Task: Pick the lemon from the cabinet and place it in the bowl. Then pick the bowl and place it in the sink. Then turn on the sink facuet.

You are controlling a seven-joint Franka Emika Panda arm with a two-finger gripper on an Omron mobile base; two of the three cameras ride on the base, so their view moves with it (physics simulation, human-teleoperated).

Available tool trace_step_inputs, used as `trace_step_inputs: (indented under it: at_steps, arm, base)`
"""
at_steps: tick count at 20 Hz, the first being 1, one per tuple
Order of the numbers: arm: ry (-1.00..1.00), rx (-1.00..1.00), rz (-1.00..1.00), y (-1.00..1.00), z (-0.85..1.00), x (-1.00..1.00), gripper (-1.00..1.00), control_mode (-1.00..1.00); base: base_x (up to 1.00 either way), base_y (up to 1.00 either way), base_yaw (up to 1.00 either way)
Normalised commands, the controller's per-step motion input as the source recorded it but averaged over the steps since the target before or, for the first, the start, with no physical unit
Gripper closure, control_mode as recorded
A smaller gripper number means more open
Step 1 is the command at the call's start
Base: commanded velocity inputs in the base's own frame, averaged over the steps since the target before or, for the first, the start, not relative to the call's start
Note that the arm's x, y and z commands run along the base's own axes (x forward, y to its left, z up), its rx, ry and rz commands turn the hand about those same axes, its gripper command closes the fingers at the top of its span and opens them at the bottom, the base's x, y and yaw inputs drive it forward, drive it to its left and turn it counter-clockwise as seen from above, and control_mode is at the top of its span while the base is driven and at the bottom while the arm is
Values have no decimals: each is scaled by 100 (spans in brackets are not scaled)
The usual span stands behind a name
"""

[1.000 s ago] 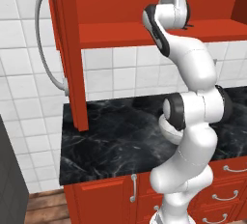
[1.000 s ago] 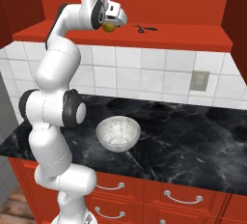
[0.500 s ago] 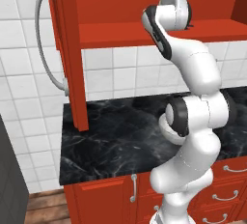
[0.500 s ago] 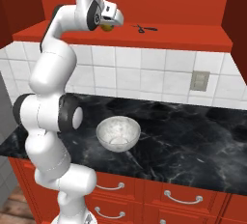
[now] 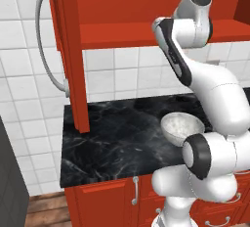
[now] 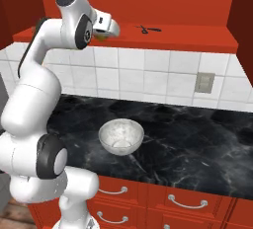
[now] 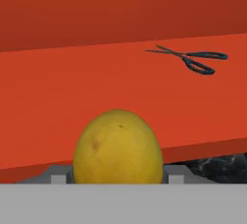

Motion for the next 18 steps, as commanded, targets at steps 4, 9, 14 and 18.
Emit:
trace_step_inputs:
  at_steps: [4,9,14,18]
  arm:
    - [-8,0,0,0,-31,-100,100,-100]
    - [-6,0,0,-3,-44,-100,100,-100]
    - [3,-6,0,-10,-93,-99,100,-100]
    - [13,-6,0,-20,-100,-34,100,-100]
  base:
    - [0,0,0]
    - [0,0,0]
    - [0,0,0]
    - [0,0,0]
